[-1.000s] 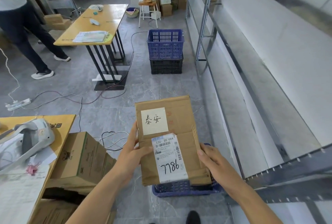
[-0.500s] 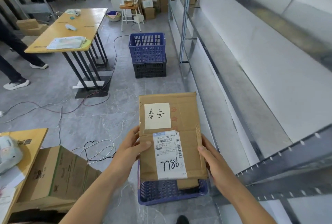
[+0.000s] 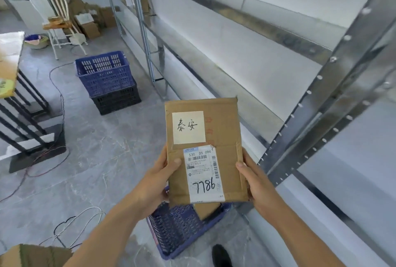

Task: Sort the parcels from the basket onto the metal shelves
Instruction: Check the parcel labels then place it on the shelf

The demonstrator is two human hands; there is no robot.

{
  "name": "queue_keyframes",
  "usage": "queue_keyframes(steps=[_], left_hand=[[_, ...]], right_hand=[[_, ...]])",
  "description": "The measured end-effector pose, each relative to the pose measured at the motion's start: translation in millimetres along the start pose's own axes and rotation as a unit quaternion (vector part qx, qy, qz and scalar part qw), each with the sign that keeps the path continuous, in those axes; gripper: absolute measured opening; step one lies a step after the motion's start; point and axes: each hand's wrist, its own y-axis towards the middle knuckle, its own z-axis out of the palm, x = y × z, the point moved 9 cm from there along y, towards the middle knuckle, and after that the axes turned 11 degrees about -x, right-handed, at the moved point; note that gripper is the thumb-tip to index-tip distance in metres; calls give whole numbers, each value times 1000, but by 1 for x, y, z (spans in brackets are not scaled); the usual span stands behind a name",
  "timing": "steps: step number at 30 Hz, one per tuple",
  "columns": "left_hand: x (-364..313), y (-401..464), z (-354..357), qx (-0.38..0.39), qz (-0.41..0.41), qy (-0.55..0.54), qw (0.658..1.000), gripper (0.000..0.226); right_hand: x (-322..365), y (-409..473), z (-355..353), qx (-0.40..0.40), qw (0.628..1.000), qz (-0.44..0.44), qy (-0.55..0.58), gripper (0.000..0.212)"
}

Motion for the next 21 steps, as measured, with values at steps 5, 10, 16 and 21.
queue_keyframes(steps=[5, 10, 16, 21], left_hand=[[-4, -28, 30, 82, 40, 57, 994, 62], [2, -58, 84, 149, 54, 94, 983, 61], [27, -106, 180, 257, 66, 156, 951, 47], [72, -170, 255, 329, 40, 193, 924, 56]], right_hand=[[-6, -57, -31, -99, 995, -17, 25, 51], [-10, -132, -83, -212, 976, -19, 50, 48], [-30, -236, -155, -348, 933, -19, 88, 45], [-57, -341, -212, -445, 887, -33, 120, 38]])
